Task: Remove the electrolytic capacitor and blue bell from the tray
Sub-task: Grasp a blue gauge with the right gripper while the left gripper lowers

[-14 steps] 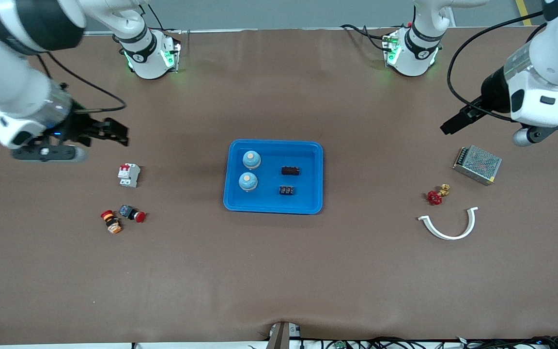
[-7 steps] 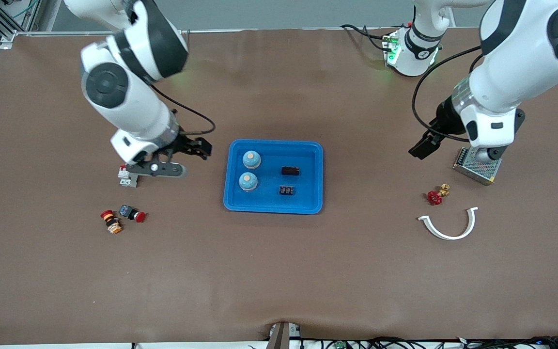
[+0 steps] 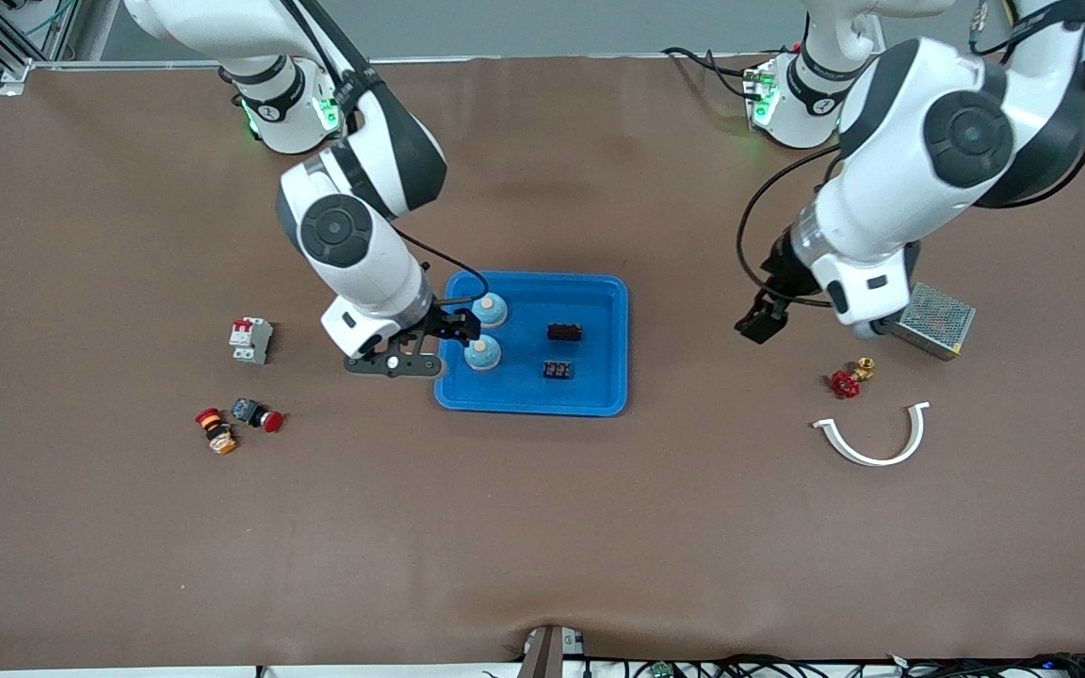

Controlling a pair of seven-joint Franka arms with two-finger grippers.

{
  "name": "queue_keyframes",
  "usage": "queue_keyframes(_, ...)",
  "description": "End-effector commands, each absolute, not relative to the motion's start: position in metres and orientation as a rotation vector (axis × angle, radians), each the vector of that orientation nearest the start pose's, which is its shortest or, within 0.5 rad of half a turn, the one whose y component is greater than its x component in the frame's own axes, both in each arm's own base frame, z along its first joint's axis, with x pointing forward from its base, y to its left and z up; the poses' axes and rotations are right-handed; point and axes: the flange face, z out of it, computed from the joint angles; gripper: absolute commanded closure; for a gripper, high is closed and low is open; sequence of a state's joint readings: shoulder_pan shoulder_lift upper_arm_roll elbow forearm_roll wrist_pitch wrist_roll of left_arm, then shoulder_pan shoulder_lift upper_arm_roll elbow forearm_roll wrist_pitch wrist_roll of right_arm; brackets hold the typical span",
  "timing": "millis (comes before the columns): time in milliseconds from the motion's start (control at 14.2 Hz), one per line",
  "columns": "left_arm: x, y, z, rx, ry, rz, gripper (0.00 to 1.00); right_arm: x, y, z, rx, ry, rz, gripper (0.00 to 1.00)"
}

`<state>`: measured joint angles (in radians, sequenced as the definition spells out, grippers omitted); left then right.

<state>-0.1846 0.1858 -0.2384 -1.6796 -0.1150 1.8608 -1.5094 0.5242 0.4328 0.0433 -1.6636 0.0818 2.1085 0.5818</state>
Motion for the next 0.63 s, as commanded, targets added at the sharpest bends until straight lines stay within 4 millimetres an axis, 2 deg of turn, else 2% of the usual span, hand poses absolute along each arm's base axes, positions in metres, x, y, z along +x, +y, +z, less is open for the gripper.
queue_keyframes(0,0.569,-0.267,0.481,-2.68,-1.827,0.197,0.0,0.564,0.367,0.339,-3.068,0.104,0.058,0.0)
queue_keyframes(281,0.567,-0.309,0.445,-2.63,-1.892,0.223,0.0,0.565,0.371,0.313,-3.08,0.097,0.078,0.0)
queue_keyframes(421,0.563,-0.331,0.423,-2.591,-1.889,0.174,0.0,0.565,0.371,0.301,-3.089,0.098,0.1,0.0)
queue_keyframes(562,0.569,-0.348,0.4,-2.512,-1.947,0.172,0.0,0.566,0.372,0.288,-3.089,0.098,0.1,0.0)
